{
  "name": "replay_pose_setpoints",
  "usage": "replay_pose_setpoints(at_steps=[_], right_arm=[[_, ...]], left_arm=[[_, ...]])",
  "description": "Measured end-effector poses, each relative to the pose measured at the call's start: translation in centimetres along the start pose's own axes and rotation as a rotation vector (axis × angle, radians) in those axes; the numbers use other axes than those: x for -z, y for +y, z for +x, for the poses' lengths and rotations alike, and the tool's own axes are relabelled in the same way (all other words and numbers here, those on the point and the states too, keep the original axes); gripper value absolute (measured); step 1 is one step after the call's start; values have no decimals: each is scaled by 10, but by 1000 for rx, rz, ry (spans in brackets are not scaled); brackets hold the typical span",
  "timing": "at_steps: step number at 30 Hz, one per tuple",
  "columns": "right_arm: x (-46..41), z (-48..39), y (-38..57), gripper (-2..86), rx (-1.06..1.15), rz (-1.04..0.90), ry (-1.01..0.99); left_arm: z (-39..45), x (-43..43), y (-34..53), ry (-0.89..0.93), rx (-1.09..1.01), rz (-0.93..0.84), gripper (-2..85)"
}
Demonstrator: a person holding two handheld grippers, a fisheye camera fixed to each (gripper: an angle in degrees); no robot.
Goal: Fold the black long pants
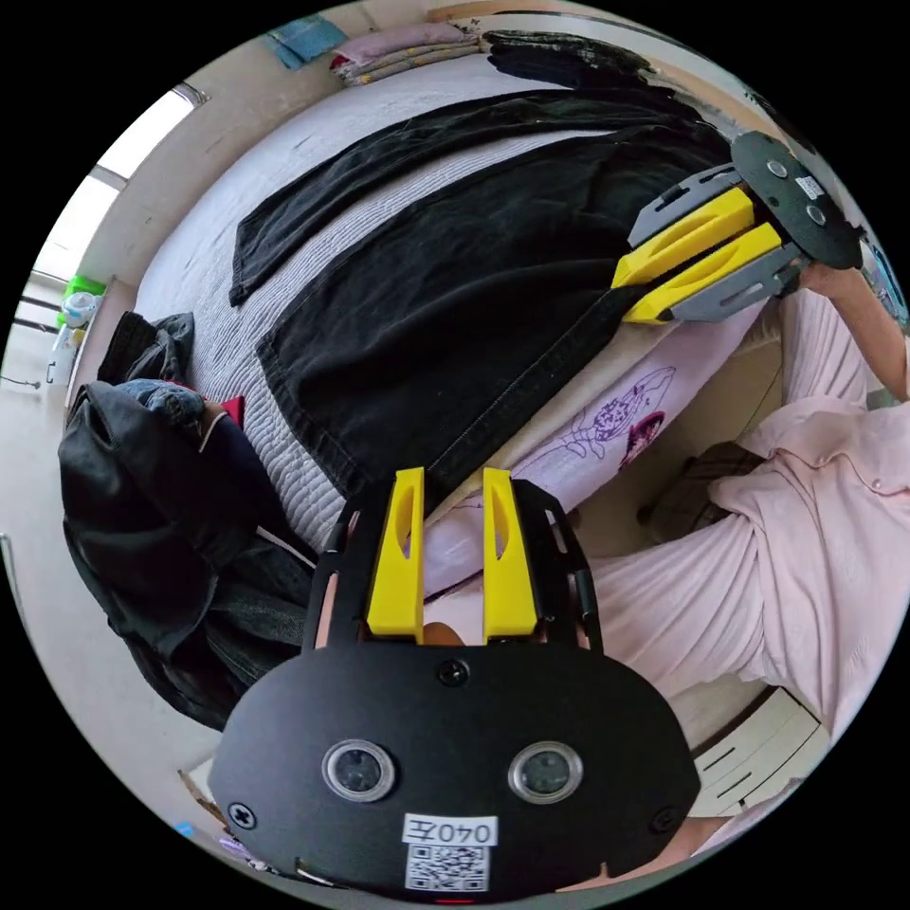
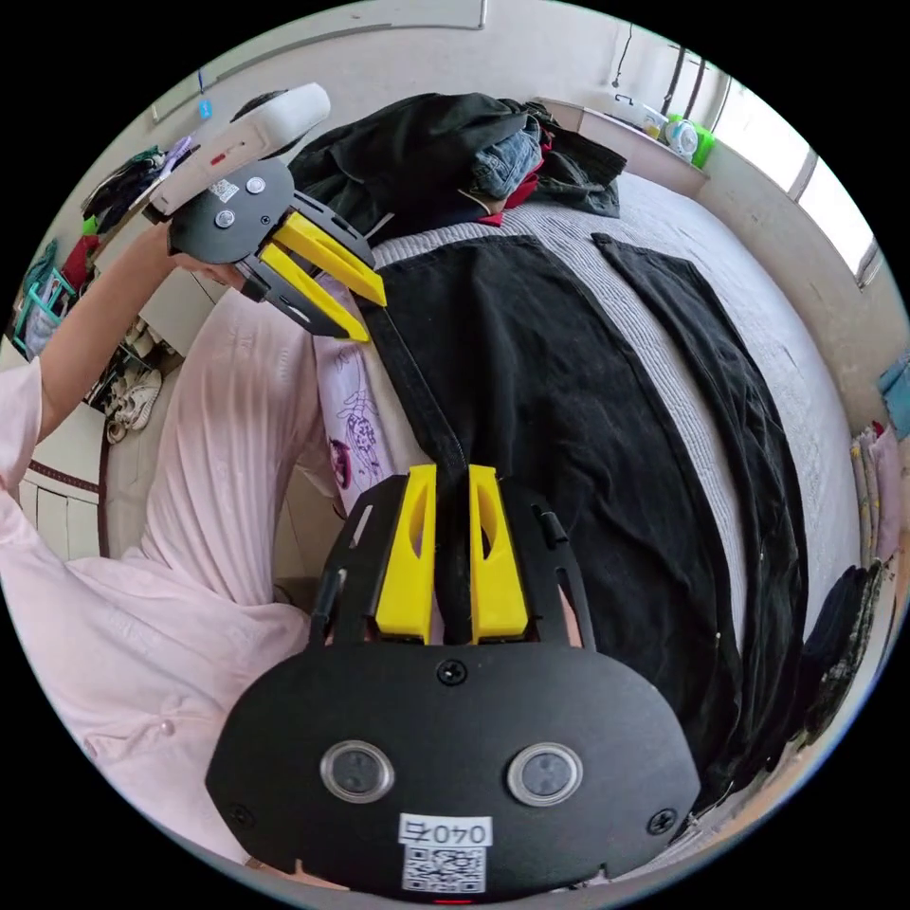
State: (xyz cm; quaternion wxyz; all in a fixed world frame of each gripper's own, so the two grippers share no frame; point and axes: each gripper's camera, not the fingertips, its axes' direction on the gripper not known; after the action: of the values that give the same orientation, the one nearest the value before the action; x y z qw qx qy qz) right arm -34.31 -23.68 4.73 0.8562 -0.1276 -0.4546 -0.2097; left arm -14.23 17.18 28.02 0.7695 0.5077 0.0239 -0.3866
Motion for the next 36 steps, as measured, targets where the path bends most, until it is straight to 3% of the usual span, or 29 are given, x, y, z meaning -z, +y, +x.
replay_pose_setpoints(at_steps=[5, 9, 12, 17, 20, 24, 27, 31, 36], right_arm=[[-17, 6, -1, 3, -43, -2, -78], [-32, -20, -2, 29, 17, -26, -128], [-49, -37, -3, 71, 46, -71, -115], [-10, -15, 23, 74, -62, 111, -143], [11, 7, 57, 72, -166, 176, -55], [32, 23, 113, 32, -376, 203, 382], [54, 18, 160, -4, -497, 322, 609], [62, 24, 203, -9, -593, 263, 653], [65, 30, 237, -10, -697, 206, 701]], left_arm=[[-11, -25, 4, 44, -89, 1, 1], [-16, -31, 27, 59, -78, -7, -9], [-21, -39, 45, 107, 8, 6, -10], [-25, -37, 82, 89, 280, 44, -9], [-4, -35, 92, 46, 326, 107, -5], [4, -67, 90, -73, 504, 20, 26], [-12, -92, 103, 24, 717, 66, 51], [-26, -116, 122, 191, 855, 179, 92], [-14, -138, 108, 121, 814, 94, 92]])
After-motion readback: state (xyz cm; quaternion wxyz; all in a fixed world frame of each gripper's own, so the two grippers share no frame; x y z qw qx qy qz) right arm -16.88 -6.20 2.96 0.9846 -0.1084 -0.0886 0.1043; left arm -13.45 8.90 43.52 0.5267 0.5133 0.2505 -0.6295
